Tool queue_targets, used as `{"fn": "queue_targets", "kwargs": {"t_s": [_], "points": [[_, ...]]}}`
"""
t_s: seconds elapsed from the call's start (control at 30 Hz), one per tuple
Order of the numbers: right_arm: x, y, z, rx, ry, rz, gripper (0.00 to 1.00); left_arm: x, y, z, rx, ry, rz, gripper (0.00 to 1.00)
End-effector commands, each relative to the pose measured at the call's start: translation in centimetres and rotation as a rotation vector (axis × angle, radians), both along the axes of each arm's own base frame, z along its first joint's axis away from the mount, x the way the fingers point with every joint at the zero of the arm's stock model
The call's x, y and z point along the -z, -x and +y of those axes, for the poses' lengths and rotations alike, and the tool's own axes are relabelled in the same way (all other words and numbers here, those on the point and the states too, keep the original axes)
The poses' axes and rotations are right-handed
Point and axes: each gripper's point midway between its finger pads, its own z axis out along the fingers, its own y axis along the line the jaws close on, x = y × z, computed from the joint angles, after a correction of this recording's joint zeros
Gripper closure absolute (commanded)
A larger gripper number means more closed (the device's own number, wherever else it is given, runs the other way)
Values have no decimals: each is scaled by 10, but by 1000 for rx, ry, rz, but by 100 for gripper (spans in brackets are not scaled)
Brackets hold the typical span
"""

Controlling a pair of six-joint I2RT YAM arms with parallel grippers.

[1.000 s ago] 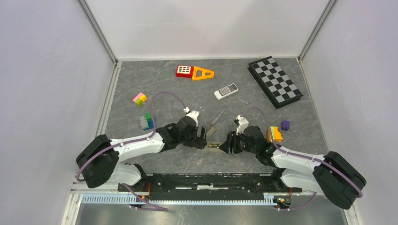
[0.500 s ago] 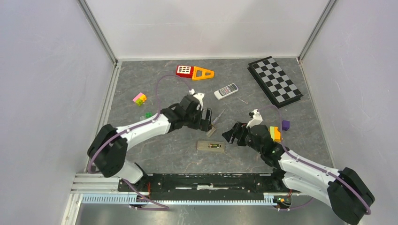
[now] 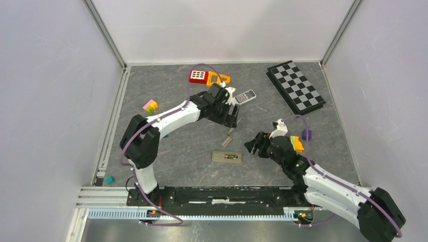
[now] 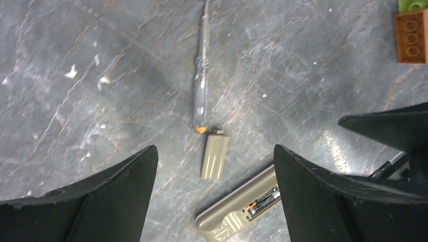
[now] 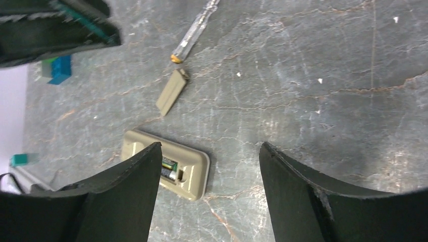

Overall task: Unload the batteries from the remote control
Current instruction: Pick up the screwdriver from the center of the board.

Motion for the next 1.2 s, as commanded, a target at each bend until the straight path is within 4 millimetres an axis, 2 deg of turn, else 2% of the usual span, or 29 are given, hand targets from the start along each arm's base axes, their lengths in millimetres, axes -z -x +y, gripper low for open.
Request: {"fn": "queue_targets", "kwargs": {"t_s": [0.0, 0.07, 0.2, 0.3, 0.43, 0.6, 0.83, 0.93, 1.17], "points": [[-18, -26, 6, 35, 63, -25, 24, -34, -6, 33, -119, 42, -98, 8], [-31, -40, 22, 2, 77, -23, 25, -40, -10, 56, -208, 65, -120, 7], [-35, -66, 54, -32, 99, 30, 24, -50, -8, 102, -348, 122, -136, 4], [-30, -84, 63, 24, 140, 68, 24, -59, -3, 127, -404, 146, -157, 1], [-20, -98, 69, 108, 264, 115, 23, -64, 8, 152, -453, 136, -179, 0], [-17, -101, 78, 197, 350, 81, 25, -67, 17, 168, -493, 132, -195, 0], [2, -101, 81, 234, 412, 82, 26, -71, 17, 187, -578, 109, -225, 0], [10, -101, 83, 228, 428, 95, 30, -76, 16, 193, -616, 125, -258, 0], [14, -109, 88, 191, 472, 91, 33, -69, 19, 196, -648, 126, -233, 0]]}}
